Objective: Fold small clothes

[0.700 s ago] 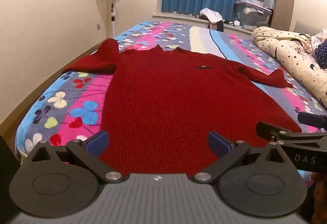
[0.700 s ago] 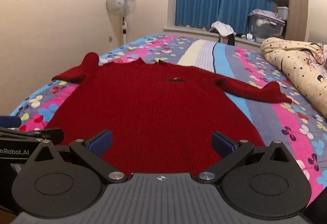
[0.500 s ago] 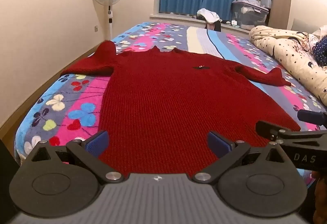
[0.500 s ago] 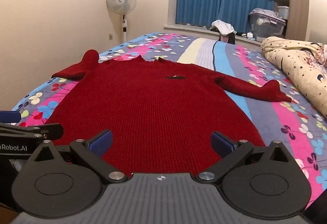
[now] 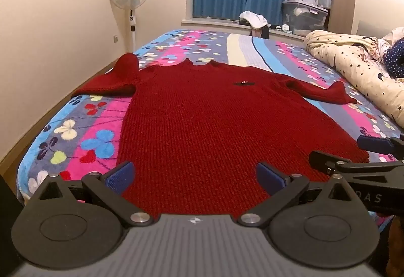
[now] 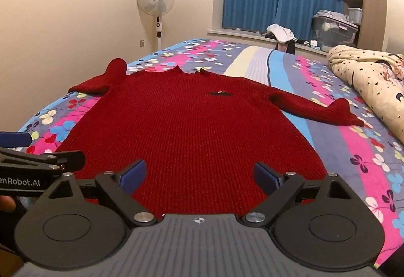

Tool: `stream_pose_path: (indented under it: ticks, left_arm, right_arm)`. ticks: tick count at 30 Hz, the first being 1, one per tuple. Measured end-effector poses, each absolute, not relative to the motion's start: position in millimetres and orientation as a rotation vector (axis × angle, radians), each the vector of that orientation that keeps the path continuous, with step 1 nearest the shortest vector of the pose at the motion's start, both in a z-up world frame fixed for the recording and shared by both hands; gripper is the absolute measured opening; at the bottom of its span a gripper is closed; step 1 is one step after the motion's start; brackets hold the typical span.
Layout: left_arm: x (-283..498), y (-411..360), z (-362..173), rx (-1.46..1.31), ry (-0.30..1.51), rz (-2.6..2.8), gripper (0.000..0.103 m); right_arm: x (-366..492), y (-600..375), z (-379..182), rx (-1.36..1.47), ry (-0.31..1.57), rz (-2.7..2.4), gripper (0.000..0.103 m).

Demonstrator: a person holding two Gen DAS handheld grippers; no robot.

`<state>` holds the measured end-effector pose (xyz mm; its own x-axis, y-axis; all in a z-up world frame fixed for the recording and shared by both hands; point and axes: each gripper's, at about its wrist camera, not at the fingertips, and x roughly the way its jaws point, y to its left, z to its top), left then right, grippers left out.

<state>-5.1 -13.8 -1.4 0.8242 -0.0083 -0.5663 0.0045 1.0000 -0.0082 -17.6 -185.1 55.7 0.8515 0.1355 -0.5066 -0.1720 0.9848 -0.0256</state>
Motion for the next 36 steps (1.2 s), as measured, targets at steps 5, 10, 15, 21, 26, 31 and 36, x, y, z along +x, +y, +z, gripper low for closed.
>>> stream_pose_path:
  ticks: [5,10,15,21,26,31,36]
  left_arm:
    - [-5.0,-13.2,-0.6,-0.006,0.599,-0.013,0.102]
    - [-4.4,-12.8,-1.6,-0.010,0.606,-0.008,0.102]
    - [-4.9,-12.4,-1.5,-0.012,0.606,-0.006,0.102]
    - [-5.0,-12.3,-1.8,-0.012,0.605,-0.006,0.102]
    - [-5.1,-12.4,-1.8,-0.012,0.605,-0.006,0.102]
    - [-4.9,-11.9,-1.9,-0.012,0.606,-0.004,0.102]
    - [-5.0,-11.0,-2.0,-0.013,0.607,-0.004,0.102]
  right_arm:
    - [-17.1,-186.5,55.3,-0.062,0.528,0.163,0.091]
    - [-19.0,-185.5,54.8,-0.065,0.519,0.172,0.086]
    - [-19.0,-184.0,55.3,-0.068,0.515,0.171,0.086]
    - [-18.9,-184.6,55.1,-0.067,0.515,0.171,0.086]
    - [-18.7,-183.8,55.2,-0.068,0.515,0.171,0.086]
    - [-18.8,-183.7,55.1,-0.068,0.515,0.171,0.086]
    - [-18.7,-183.3,55.1,-0.068,0.516,0.171,0.086]
